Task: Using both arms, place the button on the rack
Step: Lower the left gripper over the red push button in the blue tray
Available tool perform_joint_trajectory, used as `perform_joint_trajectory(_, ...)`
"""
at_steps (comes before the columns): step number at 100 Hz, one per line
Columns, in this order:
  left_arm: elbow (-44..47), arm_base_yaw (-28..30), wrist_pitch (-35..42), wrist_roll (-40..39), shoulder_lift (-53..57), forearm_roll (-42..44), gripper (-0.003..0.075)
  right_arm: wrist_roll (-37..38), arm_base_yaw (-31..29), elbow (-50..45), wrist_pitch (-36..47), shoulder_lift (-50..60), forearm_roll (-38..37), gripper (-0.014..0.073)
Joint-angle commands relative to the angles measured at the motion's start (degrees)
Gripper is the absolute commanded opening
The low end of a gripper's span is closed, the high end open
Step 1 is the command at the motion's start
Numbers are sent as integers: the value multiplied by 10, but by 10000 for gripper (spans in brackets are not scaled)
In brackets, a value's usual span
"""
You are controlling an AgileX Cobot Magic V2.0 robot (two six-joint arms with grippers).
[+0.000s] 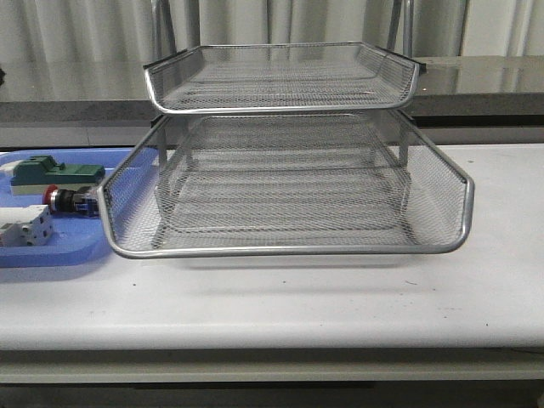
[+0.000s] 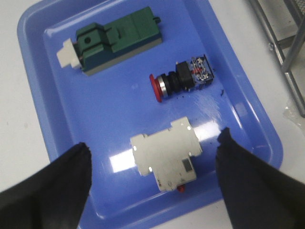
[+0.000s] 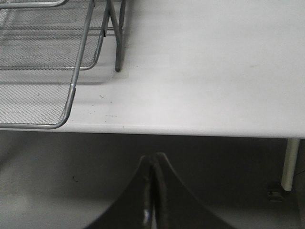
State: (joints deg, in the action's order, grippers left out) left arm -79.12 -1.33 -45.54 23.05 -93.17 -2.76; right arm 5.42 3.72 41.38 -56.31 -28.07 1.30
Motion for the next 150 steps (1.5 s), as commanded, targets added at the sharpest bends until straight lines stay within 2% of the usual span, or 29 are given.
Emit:
perform_joint_trajectory(1,-66,-10,7,59,-23,-14,512,-1,1,19,33,-2,-3,-71)
perform_joint_trajectory(30,-219,-39,-65,221,-158,-15,512,-1,1,19,33,-2,-3,-71)
perform_joint_trajectory(51,-275,-50,-112,290,-228,-15,512,-1,1,19,33,-2,-3,-71)
perform_joint_trajectory(82,-287,-50,-114,325,-282,-15,512,-1,1,19,33,-2,-3,-71)
perform_joint_trajectory(150,-287,-49,-81,338,-335,-15,512,-1,1,19,33,-2,-3,-71)
